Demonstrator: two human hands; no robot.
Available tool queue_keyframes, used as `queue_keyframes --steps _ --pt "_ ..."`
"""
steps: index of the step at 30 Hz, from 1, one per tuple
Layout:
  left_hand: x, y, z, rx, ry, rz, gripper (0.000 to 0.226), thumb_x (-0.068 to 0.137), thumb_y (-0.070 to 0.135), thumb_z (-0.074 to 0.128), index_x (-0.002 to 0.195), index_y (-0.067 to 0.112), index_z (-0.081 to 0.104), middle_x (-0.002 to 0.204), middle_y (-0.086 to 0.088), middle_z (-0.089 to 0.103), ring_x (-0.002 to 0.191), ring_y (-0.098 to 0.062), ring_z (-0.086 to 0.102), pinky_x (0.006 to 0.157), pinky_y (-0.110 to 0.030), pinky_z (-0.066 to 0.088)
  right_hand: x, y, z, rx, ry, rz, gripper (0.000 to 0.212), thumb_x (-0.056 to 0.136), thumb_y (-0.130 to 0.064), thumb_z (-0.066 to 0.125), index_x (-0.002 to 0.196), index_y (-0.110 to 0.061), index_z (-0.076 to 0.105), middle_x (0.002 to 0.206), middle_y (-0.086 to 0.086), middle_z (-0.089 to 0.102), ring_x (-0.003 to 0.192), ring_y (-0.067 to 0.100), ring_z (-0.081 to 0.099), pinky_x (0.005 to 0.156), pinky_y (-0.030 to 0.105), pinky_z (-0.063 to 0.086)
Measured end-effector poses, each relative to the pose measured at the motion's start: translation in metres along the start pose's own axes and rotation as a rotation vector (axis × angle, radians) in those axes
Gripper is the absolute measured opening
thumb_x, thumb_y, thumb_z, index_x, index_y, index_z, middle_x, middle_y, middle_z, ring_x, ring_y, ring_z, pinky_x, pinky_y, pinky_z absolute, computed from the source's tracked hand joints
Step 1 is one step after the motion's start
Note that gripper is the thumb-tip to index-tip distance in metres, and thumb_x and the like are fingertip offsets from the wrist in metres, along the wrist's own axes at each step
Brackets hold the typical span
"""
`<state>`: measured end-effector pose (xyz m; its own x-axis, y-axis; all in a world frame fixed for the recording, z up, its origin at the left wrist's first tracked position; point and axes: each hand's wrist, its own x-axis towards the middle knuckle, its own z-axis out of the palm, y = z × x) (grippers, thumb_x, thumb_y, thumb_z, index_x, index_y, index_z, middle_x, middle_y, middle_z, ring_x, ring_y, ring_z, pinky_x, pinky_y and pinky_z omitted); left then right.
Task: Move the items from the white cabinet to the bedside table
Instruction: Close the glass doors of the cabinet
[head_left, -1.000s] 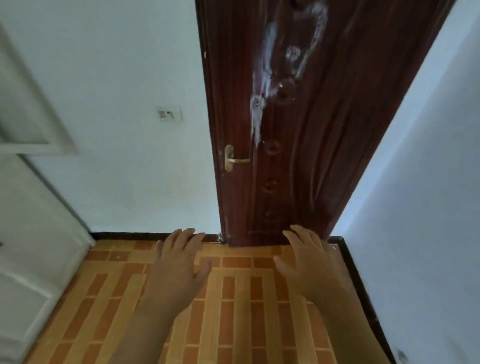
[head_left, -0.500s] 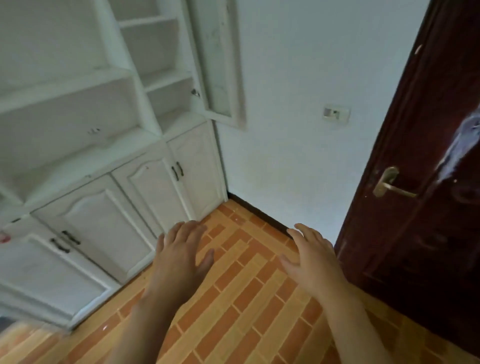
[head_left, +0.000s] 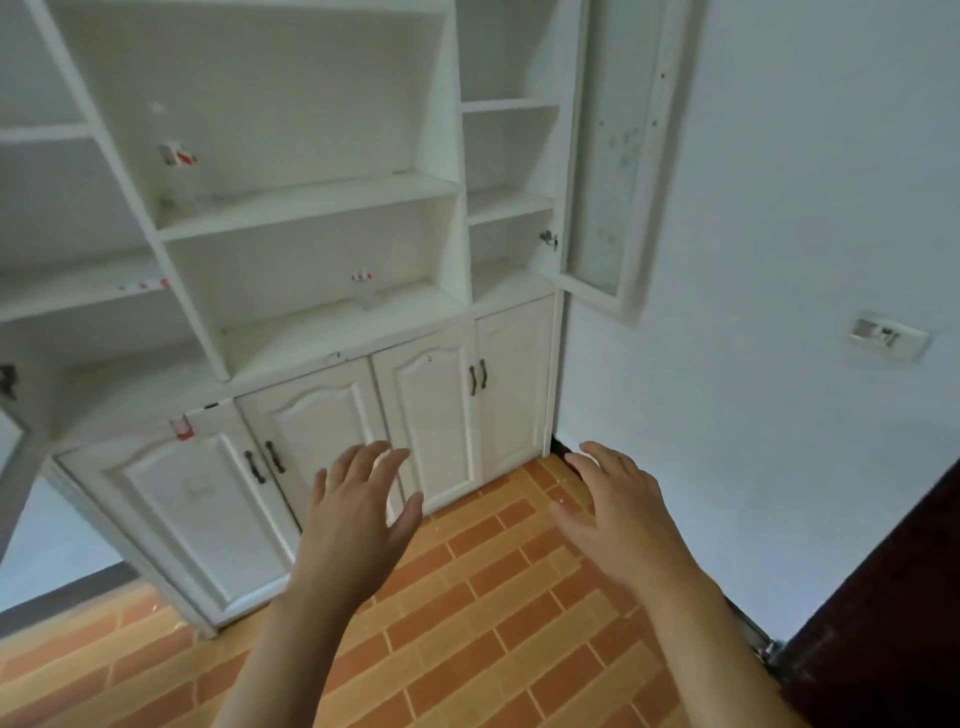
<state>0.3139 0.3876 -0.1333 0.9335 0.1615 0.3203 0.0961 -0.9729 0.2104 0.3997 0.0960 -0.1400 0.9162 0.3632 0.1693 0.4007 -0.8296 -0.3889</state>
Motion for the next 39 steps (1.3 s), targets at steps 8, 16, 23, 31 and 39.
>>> queue_keyframes --steps 8,16,23,31,39 --pt "0.05 -0.124 -0.032 -0.036 0.08 -0.046 0.065 0.094 0.064 0.03 0.147 0.03 0.047 0.152 0.004 0.047 0.144 -0.022 0.037 0.119 -0.05 0.033 0.092 -0.111 0.033 -0.006 0.029 -0.071 0.062 0.1 -0.058 0.048 0.156 -0.033 0.038 0.166 -0.014 0.027 0.152 0.009 0.021 0.125 0.038 0.021" --pt "0.06 -0.244 -0.073 0.024 0.149 -0.132 0.06 0.094 0.062 0.035 0.146 0.034 0.046 0.152 0.005 0.046 0.145 -0.021 0.036 0.12 -0.049 0.029 0.174 -0.216 0.071 -0.028 -0.012 -0.199 0.067 0.1 -0.059 0.049 0.158 -0.031 0.036 0.168 -0.008 0.026 0.154 0.015 0.023 0.126 0.04 0.021" --pt "0.05 -0.325 -0.111 0.075 0.223 -0.284 0.058 0.095 0.062 0.042 0.147 0.036 0.043 0.155 0.006 0.043 0.147 -0.021 0.033 0.12 -0.048 0.028 0.238 -0.318 0.097 -0.016 -0.05 -0.445 0.068 0.099 -0.06 0.051 0.158 -0.031 0.036 0.167 -0.009 0.026 0.153 0.012 0.021 0.124 0.038 0.017" --pt "0.045 -0.402 -0.167 0.181 0.348 -0.442 0.065 0.093 0.064 0.031 0.149 0.033 0.042 0.156 0.004 0.043 0.148 -0.022 0.034 0.12 -0.054 0.032 0.316 -0.444 0.107 -0.016 -0.022 -0.739 0.067 0.098 -0.059 0.051 0.157 -0.029 0.038 0.165 -0.006 0.031 0.152 0.014 0.023 0.124 0.04 0.019" --pt "0.049 -0.455 -0.197 0.269 0.457 -0.595 0.062 0.096 0.061 0.034 0.148 0.03 0.045 0.151 0.004 0.049 0.142 -0.023 0.042 0.115 -0.054 0.039 0.384 -0.548 0.122 -0.001 -0.02 -1.023 0.07 0.096 -0.064 0.046 0.158 -0.032 0.034 0.168 -0.009 0.024 0.153 0.013 0.02 0.125 0.039 0.017"
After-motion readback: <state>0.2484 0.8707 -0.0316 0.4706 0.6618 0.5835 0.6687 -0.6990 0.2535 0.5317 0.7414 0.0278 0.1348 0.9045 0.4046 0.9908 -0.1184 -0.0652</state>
